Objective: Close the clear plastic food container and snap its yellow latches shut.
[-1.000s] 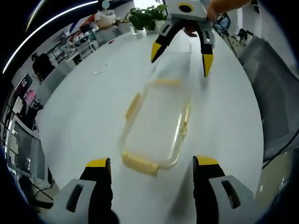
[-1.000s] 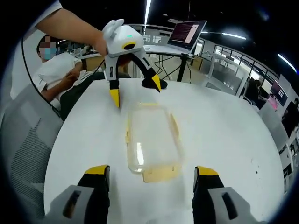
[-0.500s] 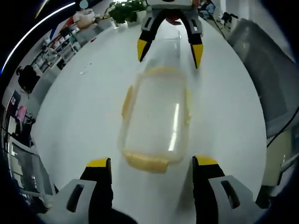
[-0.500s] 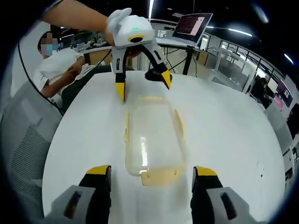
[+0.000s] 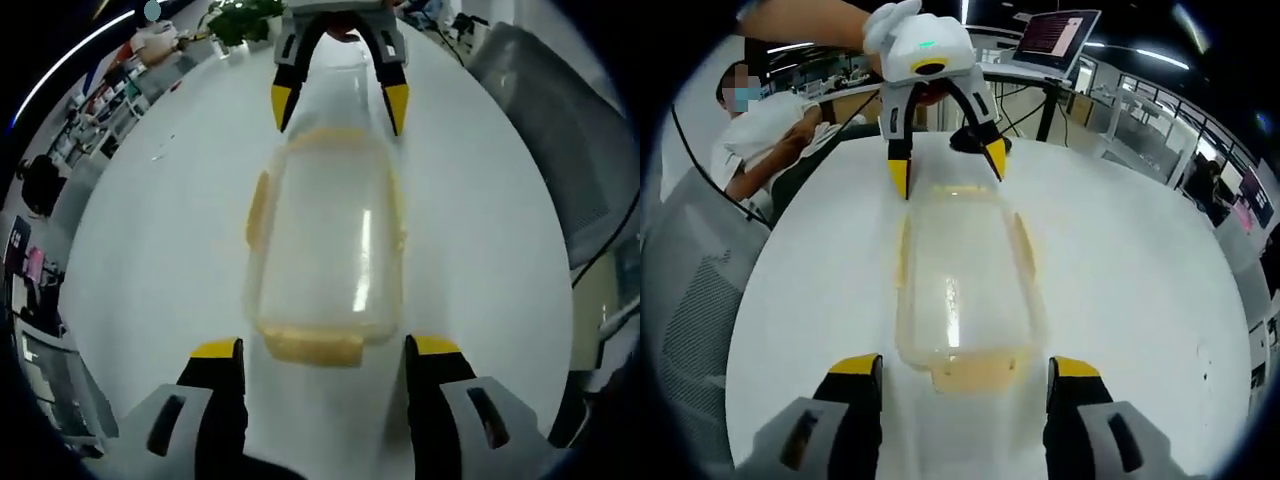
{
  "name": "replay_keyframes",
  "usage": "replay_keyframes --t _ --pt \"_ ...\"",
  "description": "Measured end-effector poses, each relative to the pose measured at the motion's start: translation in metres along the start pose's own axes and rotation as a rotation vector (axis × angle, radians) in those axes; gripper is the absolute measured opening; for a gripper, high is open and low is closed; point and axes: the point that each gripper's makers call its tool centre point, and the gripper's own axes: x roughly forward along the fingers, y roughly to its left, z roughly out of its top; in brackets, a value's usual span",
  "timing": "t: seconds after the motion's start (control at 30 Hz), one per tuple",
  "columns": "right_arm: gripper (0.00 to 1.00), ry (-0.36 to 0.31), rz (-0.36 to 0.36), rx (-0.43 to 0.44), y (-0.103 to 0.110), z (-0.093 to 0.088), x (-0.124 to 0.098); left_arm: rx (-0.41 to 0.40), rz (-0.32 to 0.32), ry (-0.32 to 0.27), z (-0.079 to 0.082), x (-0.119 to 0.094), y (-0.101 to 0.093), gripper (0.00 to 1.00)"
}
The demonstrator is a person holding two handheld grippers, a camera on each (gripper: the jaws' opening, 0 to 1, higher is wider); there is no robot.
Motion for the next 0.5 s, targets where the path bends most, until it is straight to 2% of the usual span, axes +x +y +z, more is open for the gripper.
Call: replay_keyframes --t 0.13,0.23,0.3,0.43,0.5 --pt "0.62 0.007 0.007 -0.001 -0.0011 -0.0006 0.0033 -0.002 -0.02 -0.012 0.0027 0.0014 0.0004 0.62" --pt "0.54 0.032 0.01 -0.024 -0.0019 -0.0034 0.0051 0.002 -0.053 -0.01 0.0029 0.0025 -0.0029 0.59" --pt "0.55 0.023 0.012 -0.022 -0.0025 -0.0013 0.0059 0.009 -0.04 -0.008 0.0037 0.0027 0.0 0.61" --pt "0.54 0.047 0.011 -0.041 -0.0035 -0.0045 0.0091 0.024 -0.043 -0.014 0.0054 0.0032 0.0003 0.53" --pt "0.53 0.047 0.019 -0.025 -0.0034 -0.0043 0.0087 0.025 -0.038 -0.012 0.0051 0.0034 0.0017 0.53"
